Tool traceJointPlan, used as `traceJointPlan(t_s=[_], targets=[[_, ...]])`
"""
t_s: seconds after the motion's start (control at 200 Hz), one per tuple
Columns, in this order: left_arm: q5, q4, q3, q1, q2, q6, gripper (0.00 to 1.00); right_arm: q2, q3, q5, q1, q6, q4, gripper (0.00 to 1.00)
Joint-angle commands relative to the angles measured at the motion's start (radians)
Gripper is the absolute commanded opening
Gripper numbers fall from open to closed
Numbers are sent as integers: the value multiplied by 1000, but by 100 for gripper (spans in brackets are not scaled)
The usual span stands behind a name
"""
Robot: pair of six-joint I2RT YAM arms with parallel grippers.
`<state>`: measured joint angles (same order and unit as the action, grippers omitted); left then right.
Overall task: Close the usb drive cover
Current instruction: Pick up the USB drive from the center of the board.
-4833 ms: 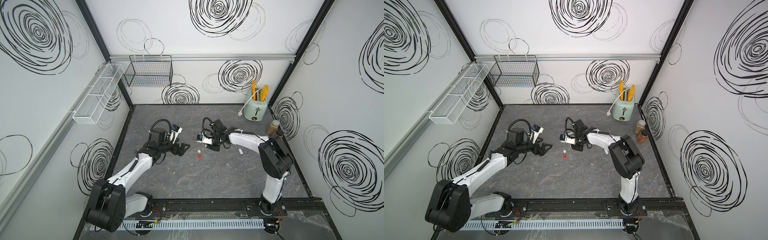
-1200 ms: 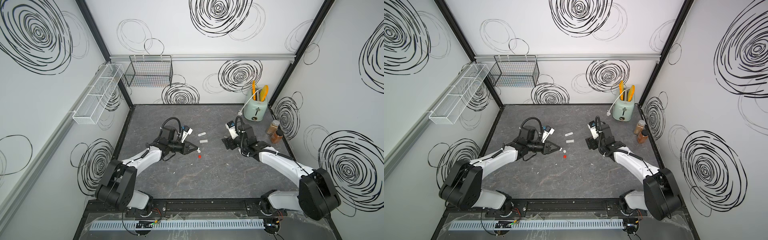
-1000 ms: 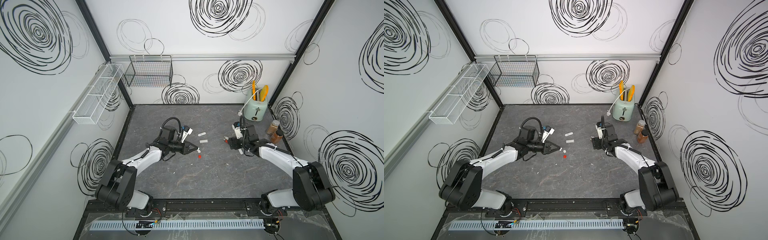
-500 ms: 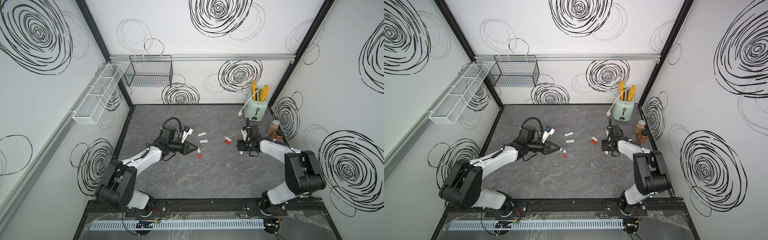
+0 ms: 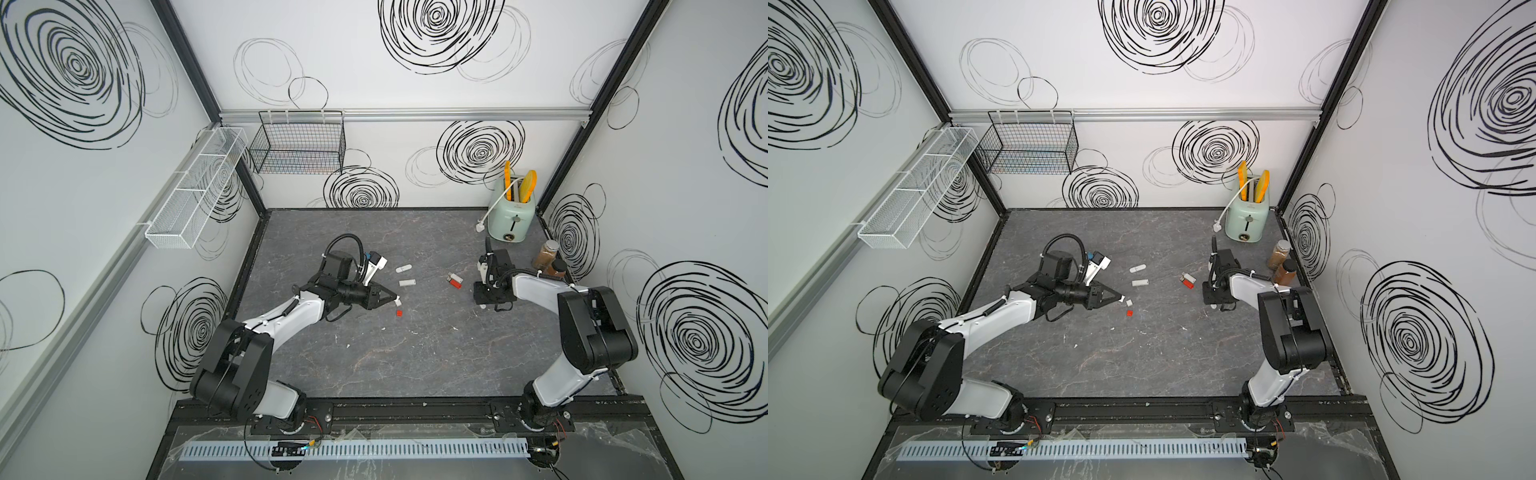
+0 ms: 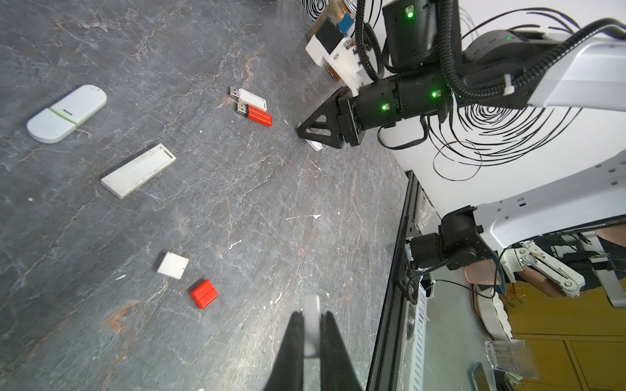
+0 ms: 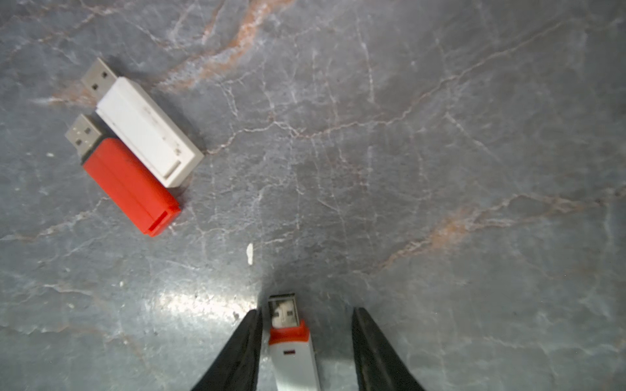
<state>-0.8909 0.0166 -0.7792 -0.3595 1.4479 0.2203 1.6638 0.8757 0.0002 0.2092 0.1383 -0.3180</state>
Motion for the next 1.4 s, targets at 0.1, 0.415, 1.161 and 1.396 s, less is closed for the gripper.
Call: traceJointPlan(t_s=[0.1,0.415,1.161,1.396], targets=[[-1,6,-26,-6,9,-32,0,18,-4,43,46,-10,-94,44],[4,-5,-30,3,3,-41,0,28,8,36,53,-4,-126,31],[-4,-3,-32,4,11,-40,0,11,29,25,66,3,-175,13],[-17,-27,-55,-6,39,-49,0,-37,55,33,155,-49,-166,11]])
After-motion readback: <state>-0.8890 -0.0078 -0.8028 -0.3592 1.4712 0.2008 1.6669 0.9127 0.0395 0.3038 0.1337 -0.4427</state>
